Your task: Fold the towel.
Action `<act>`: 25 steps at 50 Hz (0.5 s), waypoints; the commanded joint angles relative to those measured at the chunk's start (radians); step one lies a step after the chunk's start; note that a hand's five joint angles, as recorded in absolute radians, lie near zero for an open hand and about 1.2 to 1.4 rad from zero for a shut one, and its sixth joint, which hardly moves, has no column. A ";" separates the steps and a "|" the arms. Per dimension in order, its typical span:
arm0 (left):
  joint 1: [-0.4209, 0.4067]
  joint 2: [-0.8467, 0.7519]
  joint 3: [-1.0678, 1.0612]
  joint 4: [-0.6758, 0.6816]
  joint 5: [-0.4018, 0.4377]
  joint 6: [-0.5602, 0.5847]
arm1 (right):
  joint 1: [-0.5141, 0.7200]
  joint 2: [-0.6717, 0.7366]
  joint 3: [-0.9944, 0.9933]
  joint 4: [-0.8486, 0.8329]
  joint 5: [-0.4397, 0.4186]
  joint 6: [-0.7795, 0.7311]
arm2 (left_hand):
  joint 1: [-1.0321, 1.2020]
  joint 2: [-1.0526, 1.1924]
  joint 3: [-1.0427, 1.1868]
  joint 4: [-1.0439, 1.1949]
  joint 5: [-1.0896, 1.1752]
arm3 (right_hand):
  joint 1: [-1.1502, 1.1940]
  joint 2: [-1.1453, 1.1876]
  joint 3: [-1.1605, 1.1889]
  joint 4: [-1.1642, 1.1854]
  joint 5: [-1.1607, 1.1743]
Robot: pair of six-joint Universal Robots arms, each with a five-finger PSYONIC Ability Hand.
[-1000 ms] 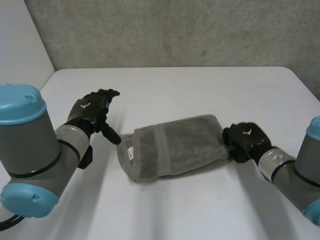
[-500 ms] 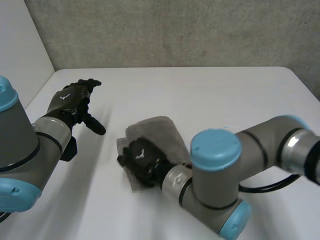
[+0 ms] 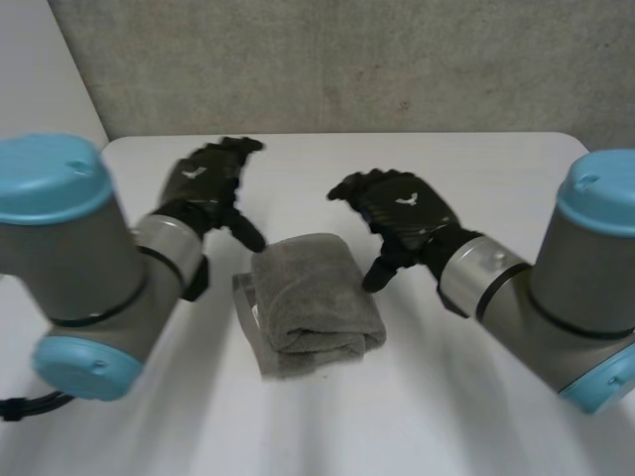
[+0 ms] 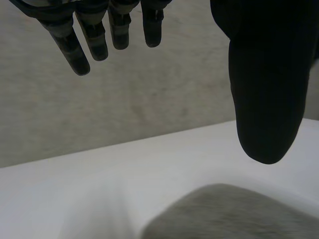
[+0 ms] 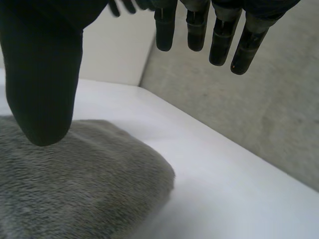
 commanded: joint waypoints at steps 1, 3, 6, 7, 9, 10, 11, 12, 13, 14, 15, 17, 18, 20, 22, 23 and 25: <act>-0.095 -0.174 0.100 -0.039 -0.028 0.006 | -0.041 0.074 -0.074 0.052 -0.008 0.073 | -0.002 0.010 0.006 0.007 -0.029 | -0.041 -0.059 -0.039 -0.059 -0.062; -0.102 -0.212 0.119 -0.059 -0.052 0.009 | -0.036 0.118 -0.098 0.067 -0.007 0.073 | -0.002 0.010 0.006 0.007 -0.029 | -0.041 -0.059 -0.039 -0.059 -0.062; -0.103 -0.272 0.145 -0.107 -0.119 0.011 | -0.029 0.191 -0.155 0.109 -0.012 0.070 | -0.002 0.010 0.006 0.007 -0.029 | -0.041 -0.059 -0.039 -0.059 -0.062; -0.103 -0.292 0.152 -0.136 -0.152 0.015 | -0.024 0.226 -0.183 0.129 -0.014 0.067 | -0.002 0.010 0.006 0.007 -0.029 | -0.041 -0.059 -0.039 -0.059 -0.062; -0.097 -0.303 0.149 -0.160 -0.175 0.017 | -0.018 0.269 -0.210 0.147 -0.020 0.066 | -0.002 0.010 0.006 0.007 -0.029 | -0.041 -0.059 -0.039 -0.059 -0.062; -0.087 -0.306 0.142 -0.179 -0.187 0.017 | -0.007 0.311 -0.238 0.162 -0.030 0.063 | -0.002 0.010 0.006 0.007 -0.029 | -0.041 -0.059 -0.039 -0.059 -0.062; -0.086 -0.306 0.142 -0.179 -0.187 0.017 | -0.007 0.311 -0.238 0.162 -0.030 0.063 | -0.002 0.010 0.006 0.007 -0.029 | -0.041 -0.059 -0.039 -0.059 -0.062; -0.074 -0.309 0.131 -0.193 -0.190 0.017 | 0.003 0.347 -0.265 0.181 -0.041 0.061 | -0.002 0.010 0.006 0.007 -0.029 | -0.041 -0.059 -0.039 -0.059 -0.062; -0.074 -0.309 0.131 -0.193 -0.190 0.017 | 0.016 0.378 -0.288 0.198 -0.056 0.058 | -0.002 0.010 0.006 0.007 -0.029 | -0.041 -0.059 -0.039 -0.059 -0.062; -0.060 -0.309 0.113 -0.202 -0.190 0.017 | 0.016 0.378 -0.289 0.198 -0.057 0.058 | -0.002 0.010 0.006 0.007 -0.029 | -0.041 -0.059 -0.039 -0.059 -0.062; -0.053 -0.306 0.085 -0.202 -0.192 0.017 | 0.026 0.406 -0.308 0.210 -0.063 0.047 | -0.002 0.010 0.006 0.007 -0.029 | -0.041 -0.059 -0.039 -0.059 -0.062; -0.053 -0.300 0.061 -0.200 -0.192 0.018 | 0.034 0.427 -0.325 0.218 -0.058 0.029 | -0.002 0.010 0.006 0.007 -0.029 | -0.041 -0.059 -0.039 -0.059 -0.062; -0.054 -0.297 0.044 -0.197 -0.192 0.018 | 0.034 0.444 -0.339 0.222 -0.051 0.006 | -0.002 0.010 0.006 0.007 -0.029 | -0.041 -0.059 -0.039 -0.059 -0.062; -0.054 -0.294 0.034 -0.196 -0.193 0.024 | 0.034 0.457 -0.350 0.224 -0.044 -0.018 | -0.002 0.010 0.006 0.007 -0.029 | -0.041 -0.059 -0.039 -0.059 -0.062; -0.056 -0.291 0.031 -0.194 -0.195 0.030 | 0.034 0.461 -0.356 0.224 -0.038 -0.045 | -0.002 0.010 0.006 0.007 -0.029 | -0.041 -0.059 -0.039 -0.059 -0.062; -0.057 -0.286 0.033 -0.193 -0.193 0.035 | 0.034 0.458 -0.362 0.225 -0.031 -0.066 | -0.002 0.010 0.006 0.007 -0.029 | -0.041 -0.059 -0.039 -0.059 -0.062; -0.057 -0.281 0.034 -0.194 -0.193 0.038 | 0.036 0.448 -0.367 0.228 -0.021 -0.081 | -0.002 0.010 0.006 0.007 -0.029 | -0.041 -0.059 -0.039 -0.059 -0.062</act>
